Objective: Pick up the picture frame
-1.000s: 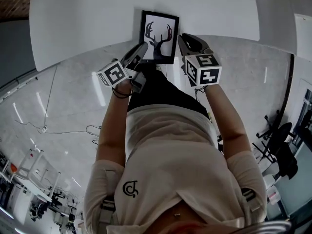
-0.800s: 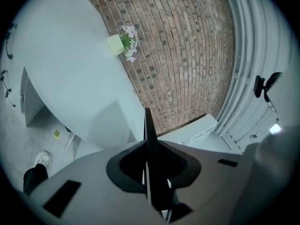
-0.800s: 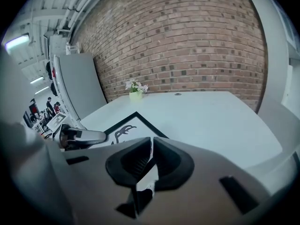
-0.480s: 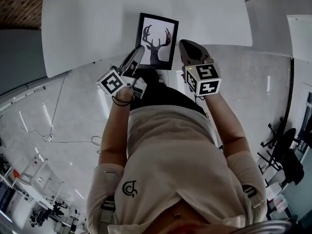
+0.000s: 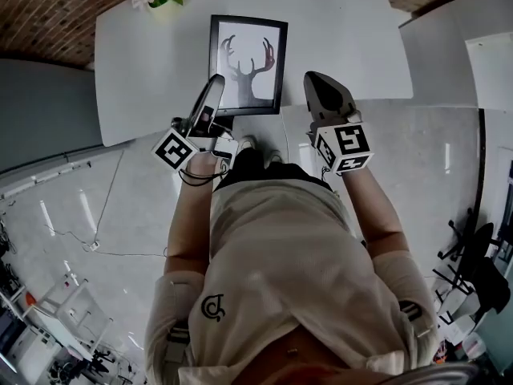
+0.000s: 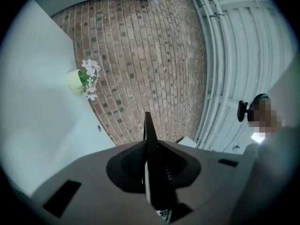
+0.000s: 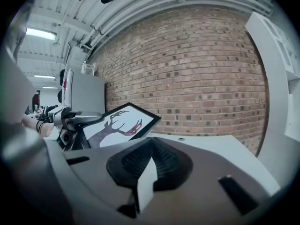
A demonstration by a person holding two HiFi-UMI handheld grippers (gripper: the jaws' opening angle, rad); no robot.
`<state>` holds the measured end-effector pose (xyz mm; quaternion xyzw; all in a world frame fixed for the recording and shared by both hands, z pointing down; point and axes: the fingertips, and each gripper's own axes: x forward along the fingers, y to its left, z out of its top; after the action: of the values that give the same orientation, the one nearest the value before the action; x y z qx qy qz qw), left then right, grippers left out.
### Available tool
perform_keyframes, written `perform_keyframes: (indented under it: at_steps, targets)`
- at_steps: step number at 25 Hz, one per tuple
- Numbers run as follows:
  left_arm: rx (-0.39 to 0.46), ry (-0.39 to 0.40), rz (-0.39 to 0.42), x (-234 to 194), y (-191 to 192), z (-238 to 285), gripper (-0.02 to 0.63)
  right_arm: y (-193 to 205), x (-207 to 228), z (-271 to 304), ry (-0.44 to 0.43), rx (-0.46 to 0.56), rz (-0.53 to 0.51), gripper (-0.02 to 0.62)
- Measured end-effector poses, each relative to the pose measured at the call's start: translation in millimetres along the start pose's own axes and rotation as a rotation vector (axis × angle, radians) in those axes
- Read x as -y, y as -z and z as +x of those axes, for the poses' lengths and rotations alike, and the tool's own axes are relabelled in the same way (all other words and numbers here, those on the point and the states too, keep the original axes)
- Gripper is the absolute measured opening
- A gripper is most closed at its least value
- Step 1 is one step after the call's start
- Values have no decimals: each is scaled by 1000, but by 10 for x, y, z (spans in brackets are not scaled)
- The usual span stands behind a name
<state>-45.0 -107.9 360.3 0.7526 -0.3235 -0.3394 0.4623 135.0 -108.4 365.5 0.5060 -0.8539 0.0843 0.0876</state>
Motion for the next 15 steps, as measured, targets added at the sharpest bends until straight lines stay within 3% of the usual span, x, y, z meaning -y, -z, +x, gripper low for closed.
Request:
perform_keyframes:
  at_steps: [4,15]
  targets:
    - [23,37,47,194,-338,79,80,-287,-39,70,23,69,-16,8]
    - [100,112,48,579,-1004,208,80,-857,-128,220,67,180,-56,6]
